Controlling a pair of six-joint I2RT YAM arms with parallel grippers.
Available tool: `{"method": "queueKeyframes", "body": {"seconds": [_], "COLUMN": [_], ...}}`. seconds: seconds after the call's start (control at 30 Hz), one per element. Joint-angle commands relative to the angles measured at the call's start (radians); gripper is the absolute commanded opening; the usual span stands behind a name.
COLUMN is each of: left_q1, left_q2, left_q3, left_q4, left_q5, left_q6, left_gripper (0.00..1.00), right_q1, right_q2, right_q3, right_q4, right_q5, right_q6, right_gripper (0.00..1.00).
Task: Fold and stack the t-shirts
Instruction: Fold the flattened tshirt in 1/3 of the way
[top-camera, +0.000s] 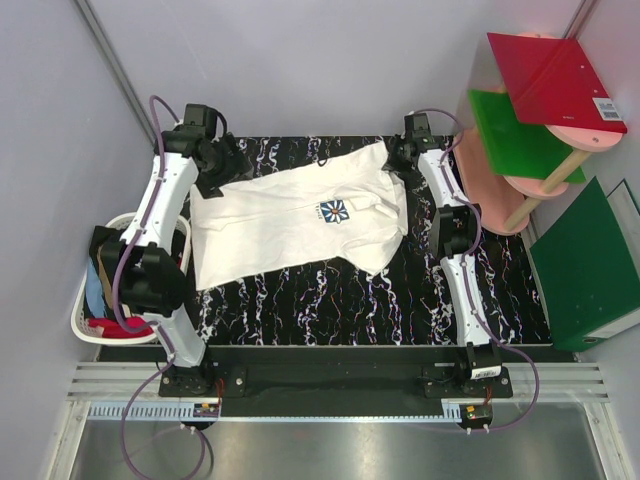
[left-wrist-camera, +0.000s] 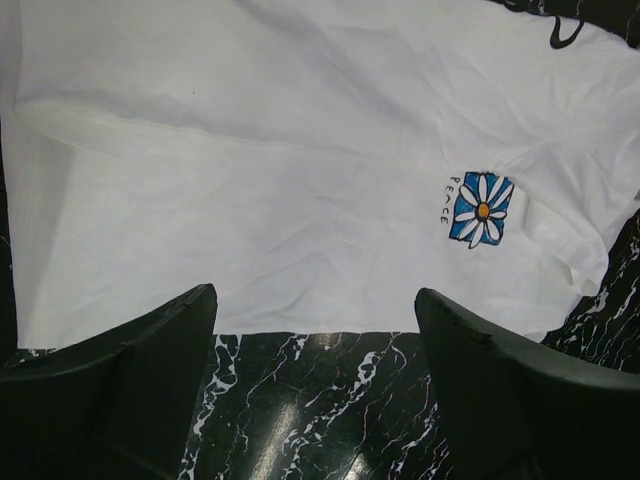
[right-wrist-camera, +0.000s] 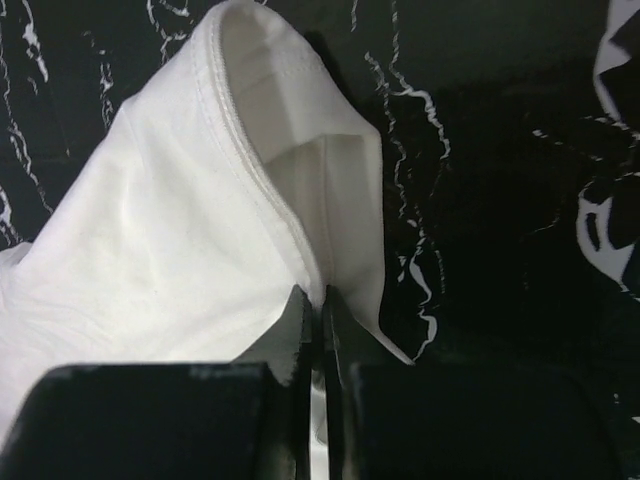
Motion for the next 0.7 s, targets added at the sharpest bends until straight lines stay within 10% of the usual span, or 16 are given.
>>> {"method": "queueKeyframes", "body": {"seconds": [0.0,0.33,0.53,0.67], "left_q1": [-0.014,-0.033,-0.037,-0.042], "left_q2": [-0.042,-0.045,0.014,0.062], "left_q3": [0.024,-0.03,-0.061,-0.102], "left_q4": [-0.017,-0.018,-0.031,-0.069], "left_q5": [0.011,-0.006,-0.026,-0.049], "left_q6": [-0.003,-0.015,0.008,0.037], "left_gripper": [0.85,0.85,0.87,0.9], "right_q1": [-0.034,-0.091,-0.09,-0.082], "right_q2": [-0.013,-0.074,-0.168,-0.361], "right_q3": [0.027,-0.013,-0.025,-0.171], "right_q4": [0.006,-0.056,-0.044,-0.038], "right_q5": [0.181,0.324,0.117,0.094], "right_q6": [0.005,0.01,-0.024,-0.05], "right_gripper": [0.0,0.03,0.65,0.9]}}
